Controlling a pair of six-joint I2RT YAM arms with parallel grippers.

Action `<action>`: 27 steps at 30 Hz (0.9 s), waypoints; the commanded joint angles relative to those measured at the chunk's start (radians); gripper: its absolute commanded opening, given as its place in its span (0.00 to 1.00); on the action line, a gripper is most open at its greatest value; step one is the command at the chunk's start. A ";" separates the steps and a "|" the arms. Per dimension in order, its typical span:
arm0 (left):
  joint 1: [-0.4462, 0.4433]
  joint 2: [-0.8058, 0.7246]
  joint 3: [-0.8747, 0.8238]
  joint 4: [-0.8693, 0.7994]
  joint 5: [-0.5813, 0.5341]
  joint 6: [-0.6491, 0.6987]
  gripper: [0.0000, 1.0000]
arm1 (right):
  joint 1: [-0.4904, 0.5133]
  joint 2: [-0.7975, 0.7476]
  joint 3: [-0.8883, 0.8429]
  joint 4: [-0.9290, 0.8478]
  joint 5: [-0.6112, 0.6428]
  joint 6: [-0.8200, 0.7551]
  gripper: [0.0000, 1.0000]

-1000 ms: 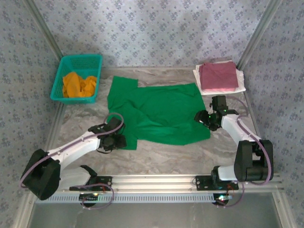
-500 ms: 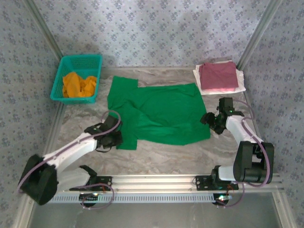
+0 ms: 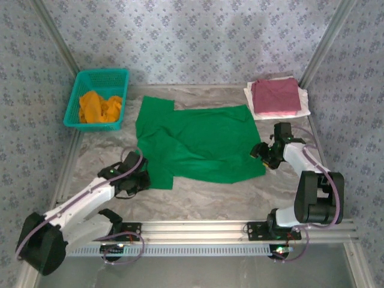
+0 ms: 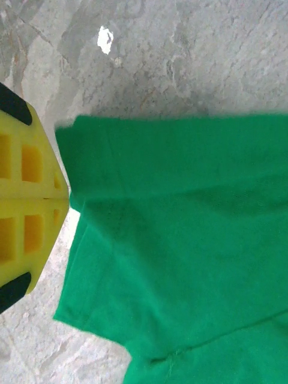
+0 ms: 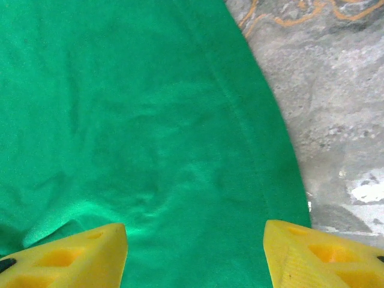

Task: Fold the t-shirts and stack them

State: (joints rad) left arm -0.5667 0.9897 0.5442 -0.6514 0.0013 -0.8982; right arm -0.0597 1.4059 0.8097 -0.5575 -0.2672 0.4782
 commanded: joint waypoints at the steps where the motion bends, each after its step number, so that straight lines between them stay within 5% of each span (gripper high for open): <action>1: -0.006 -0.015 0.032 -0.018 -0.025 0.017 0.00 | 0.011 -0.014 0.006 -0.005 -0.004 -0.002 0.65; 2: -0.001 -0.029 0.018 -0.005 -0.024 0.016 0.06 | 0.013 -0.012 0.009 -0.006 0.013 -0.008 0.65; 3: 0.005 -0.038 0.012 -0.001 -0.033 0.013 0.27 | 0.015 -0.003 0.011 -0.010 0.028 -0.013 0.65; 5: 0.015 -0.032 0.012 0.004 -0.050 0.025 0.48 | 0.023 0.013 0.022 -0.014 0.039 -0.021 0.65; 6: 0.021 -0.019 0.018 0.004 -0.060 0.037 0.71 | 0.031 0.026 0.028 -0.015 0.045 -0.024 0.65; 7: 0.029 -0.006 0.023 0.003 -0.064 0.045 0.82 | 0.043 0.037 0.038 -0.019 0.052 -0.027 0.66; 10: 0.064 0.052 0.028 0.040 -0.060 0.078 0.91 | 0.082 0.071 0.077 -0.036 0.057 -0.034 0.66; 18: 0.120 0.244 0.019 0.200 -0.017 0.158 0.65 | 0.131 0.106 0.191 -0.096 0.176 -0.015 0.66; 24: 0.129 0.359 0.032 0.283 0.069 0.192 0.05 | 0.136 0.184 0.256 -0.106 0.205 -0.023 0.66; 27: 0.129 0.369 0.054 0.241 0.071 0.190 0.00 | 0.135 0.230 0.258 -0.123 0.196 -0.035 0.66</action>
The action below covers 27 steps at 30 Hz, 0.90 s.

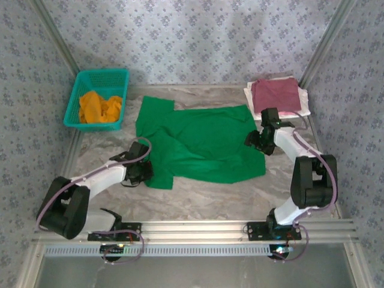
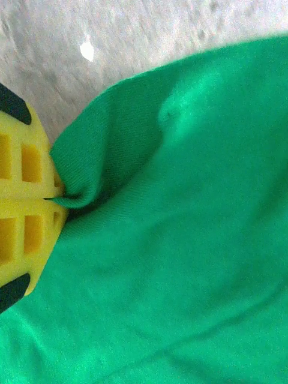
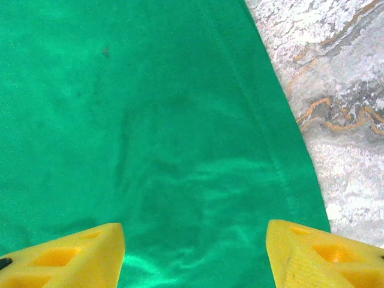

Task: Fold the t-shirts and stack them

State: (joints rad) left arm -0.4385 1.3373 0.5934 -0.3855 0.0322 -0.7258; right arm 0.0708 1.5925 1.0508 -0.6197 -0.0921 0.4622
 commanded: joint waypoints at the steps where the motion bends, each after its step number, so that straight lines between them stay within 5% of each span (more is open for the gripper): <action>1: 0.001 0.004 0.005 -0.040 0.038 0.012 0.00 | 0.004 0.052 0.017 -0.066 0.013 -0.021 0.66; 7: 0.003 -0.262 -0.035 -0.181 0.001 -0.084 0.00 | 0.010 0.060 -0.012 -0.049 0.024 -0.030 0.63; 20: -0.035 -0.721 -0.094 -0.594 0.106 -0.428 0.00 | -0.017 -0.001 -0.058 -0.098 -0.004 -0.033 0.57; 23: -0.100 -0.717 -0.103 -0.636 0.123 -0.507 0.00 | -0.019 -0.001 -0.049 -0.103 -0.006 -0.035 0.57; 27: -0.251 -0.683 -0.012 -0.787 -0.004 -0.625 0.00 | -0.018 -0.006 -0.030 -0.111 -0.006 -0.037 0.57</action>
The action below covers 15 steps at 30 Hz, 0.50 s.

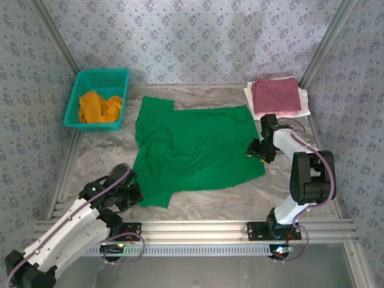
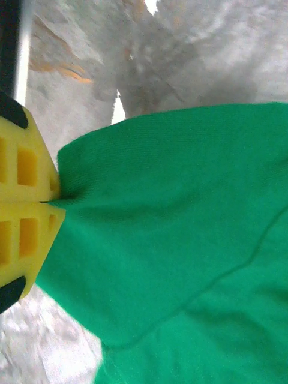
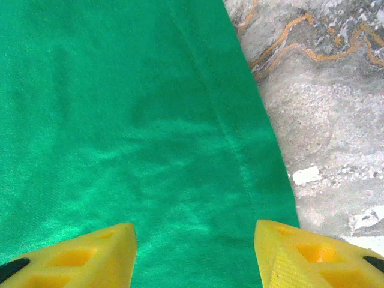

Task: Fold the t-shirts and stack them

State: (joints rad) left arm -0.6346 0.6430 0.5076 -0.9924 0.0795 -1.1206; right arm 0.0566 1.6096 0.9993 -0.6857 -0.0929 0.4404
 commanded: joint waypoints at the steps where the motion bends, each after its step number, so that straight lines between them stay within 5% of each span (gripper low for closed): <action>1: -0.084 0.018 0.090 -0.197 -0.066 -0.263 0.00 | -0.004 -0.024 0.026 -0.053 0.000 -0.017 0.58; 6: -0.239 0.058 0.076 -0.115 -0.091 -0.383 0.00 | -0.014 -0.035 0.014 -0.040 0.008 -0.017 0.59; 9: -0.343 0.093 0.160 -0.161 -0.204 -0.434 0.02 | -0.023 -0.054 0.007 -0.037 0.003 -0.021 0.60; 11: -0.403 0.104 0.264 -0.267 -0.320 -0.461 0.22 | -0.026 -0.063 0.006 -0.037 0.007 -0.024 0.60; 15: -0.450 0.138 0.396 -0.360 -0.421 -0.448 0.38 | -0.026 -0.076 0.014 -0.030 0.005 -0.023 0.61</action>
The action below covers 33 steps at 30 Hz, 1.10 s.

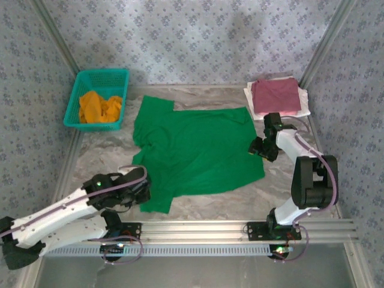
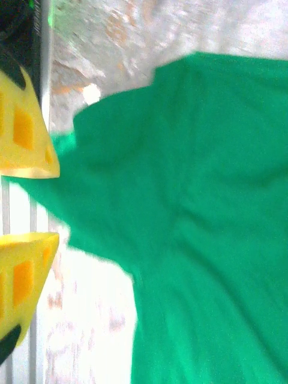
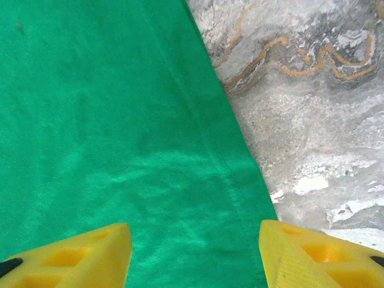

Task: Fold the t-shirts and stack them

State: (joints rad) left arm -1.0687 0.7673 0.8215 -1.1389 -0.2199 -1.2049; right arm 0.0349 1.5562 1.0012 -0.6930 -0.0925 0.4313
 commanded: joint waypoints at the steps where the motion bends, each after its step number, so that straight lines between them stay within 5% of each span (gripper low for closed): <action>1: -0.016 0.032 0.100 -0.210 -0.119 -0.344 0.37 | -0.003 -0.022 0.016 -0.023 0.005 -0.015 0.61; 4: -0.044 0.134 0.203 -0.198 -0.159 -0.257 0.19 | 0.001 -0.030 0.033 -0.016 0.021 -0.012 0.61; 7: -0.043 0.219 0.283 -0.193 -0.301 -0.146 0.30 | 0.026 -0.042 0.029 0.017 0.024 -0.008 0.56; 9: 0.105 0.200 0.205 0.106 -0.241 0.135 0.34 | 0.053 -0.029 0.025 0.050 0.009 -0.003 0.41; 12: 0.433 0.214 0.045 0.488 0.037 0.339 0.25 | 0.088 0.022 0.066 0.077 -0.027 -0.001 0.19; 15: 0.571 0.361 0.032 0.668 0.065 0.479 0.24 | 0.106 0.081 0.121 0.139 0.006 0.004 0.02; 22: 0.730 0.779 0.134 0.909 0.256 0.590 0.19 | 0.080 0.298 0.240 0.226 -0.069 0.058 0.00; 25: 0.770 0.928 0.157 0.981 0.288 0.586 0.20 | 0.035 0.327 0.142 0.380 -0.156 0.179 0.00; 28: 0.781 1.086 0.254 0.978 0.347 0.599 0.08 | 0.025 0.318 0.065 0.447 -0.192 0.236 0.00; 33: 0.759 1.119 0.237 1.021 0.336 0.577 0.06 | 0.014 0.200 -0.127 0.519 -0.190 0.288 0.00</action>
State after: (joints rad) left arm -0.2924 1.8801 1.0950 -0.1253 0.0910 -0.6365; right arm 0.0490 1.8023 0.9806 -0.1730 -0.2680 0.6464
